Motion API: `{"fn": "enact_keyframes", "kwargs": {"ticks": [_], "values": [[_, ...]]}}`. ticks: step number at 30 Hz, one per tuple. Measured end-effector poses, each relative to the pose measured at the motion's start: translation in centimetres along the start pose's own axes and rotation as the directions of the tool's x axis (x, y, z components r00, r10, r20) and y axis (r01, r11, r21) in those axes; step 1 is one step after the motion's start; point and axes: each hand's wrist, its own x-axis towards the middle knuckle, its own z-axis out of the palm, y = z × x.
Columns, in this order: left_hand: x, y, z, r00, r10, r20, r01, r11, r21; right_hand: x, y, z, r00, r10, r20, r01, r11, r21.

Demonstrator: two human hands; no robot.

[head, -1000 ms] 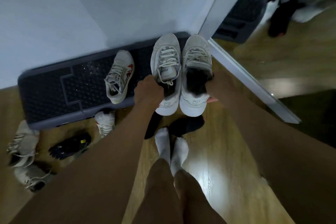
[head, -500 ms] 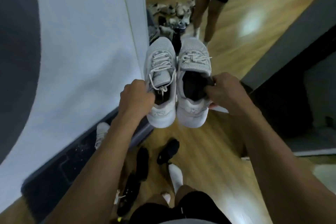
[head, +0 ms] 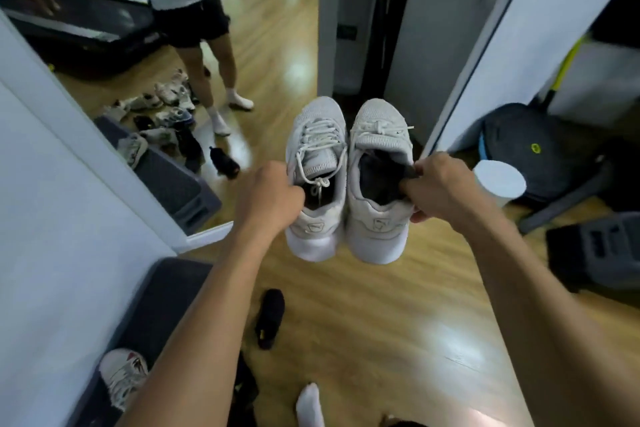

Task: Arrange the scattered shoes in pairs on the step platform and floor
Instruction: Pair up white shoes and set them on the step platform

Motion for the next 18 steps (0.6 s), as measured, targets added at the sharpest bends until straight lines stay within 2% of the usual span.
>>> {"fn": "enact_keyframes", "kwargs": {"ticks": [5,9,11,14,18], "values": [[-2.8,10.4,5.9,0.987,0.14,0.084,-0.139,0.99,-0.014,-4.5,10.0,-7.3,0.982,0.092,-0.166,-0.09,0.996,0.02],[-6.5,19.7,12.9,0.953,0.24,0.183,-0.23,0.97,-0.073,-9.2,20.0,-13.6,0.935,0.199,-0.294,-0.205,0.979,0.012],[-8.5,23.3,15.5,0.942,0.255,0.216,-0.236,0.965,-0.113,-11.0,23.9,-16.0,0.919,0.241,-0.311,-0.248,0.969,0.019],[-12.2,30.3,20.3,0.898,0.343,0.275,-0.326,0.939,-0.108,-14.6,30.9,-20.4,0.881,0.324,-0.344,-0.325,0.944,0.055],[-16.6,39.3,26.1,0.812,0.464,0.355,-0.458,0.882,-0.106,-18.9,39.5,-25.2,0.79,0.461,-0.404,-0.443,0.885,0.143]]}}
